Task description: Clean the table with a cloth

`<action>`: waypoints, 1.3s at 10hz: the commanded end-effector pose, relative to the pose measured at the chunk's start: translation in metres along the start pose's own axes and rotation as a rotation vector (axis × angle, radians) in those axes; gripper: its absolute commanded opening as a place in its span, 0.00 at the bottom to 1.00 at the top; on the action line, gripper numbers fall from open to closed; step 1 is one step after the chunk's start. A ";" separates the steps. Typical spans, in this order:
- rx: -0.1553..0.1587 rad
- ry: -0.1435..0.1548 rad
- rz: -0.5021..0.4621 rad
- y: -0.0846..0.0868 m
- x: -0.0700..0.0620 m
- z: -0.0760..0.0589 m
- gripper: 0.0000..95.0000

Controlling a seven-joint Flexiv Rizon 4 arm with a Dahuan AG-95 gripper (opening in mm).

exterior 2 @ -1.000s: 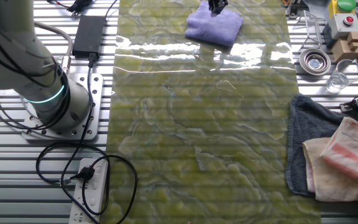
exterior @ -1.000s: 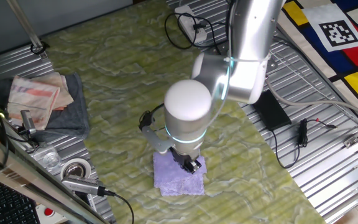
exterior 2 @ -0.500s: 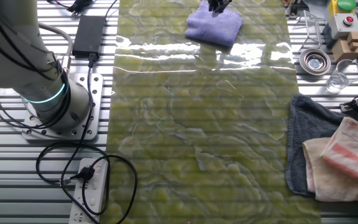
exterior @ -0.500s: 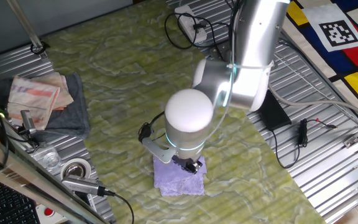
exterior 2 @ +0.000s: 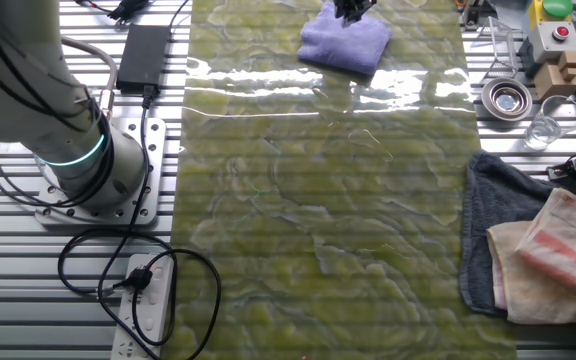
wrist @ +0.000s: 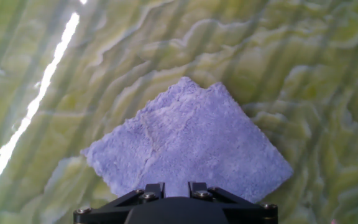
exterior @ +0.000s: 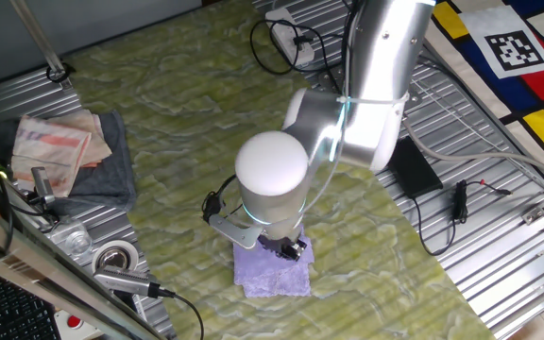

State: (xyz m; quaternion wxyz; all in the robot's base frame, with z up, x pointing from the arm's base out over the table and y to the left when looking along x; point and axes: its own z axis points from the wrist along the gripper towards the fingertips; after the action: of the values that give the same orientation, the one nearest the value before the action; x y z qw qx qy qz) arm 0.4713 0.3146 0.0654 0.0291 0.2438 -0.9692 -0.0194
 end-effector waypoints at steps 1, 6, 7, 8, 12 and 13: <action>0.037 -0.007 0.087 0.009 -0.005 0.006 0.20; 0.061 -0.038 0.140 0.028 -0.014 0.025 0.20; 0.065 -0.046 0.135 0.028 -0.014 0.027 0.20; 0.075 -0.053 0.125 0.028 -0.015 0.028 0.40; 0.092 -0.075 0.098 0.027 -0.017 0.032 0.40; 0.094 -0.080 0.099 0.027 -0.017 0.034 0.40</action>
State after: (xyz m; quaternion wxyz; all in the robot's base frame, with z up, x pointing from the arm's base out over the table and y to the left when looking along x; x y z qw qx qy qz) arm 0.4713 0.3473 0.0295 -0.0212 0.1959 -0.9802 0.0182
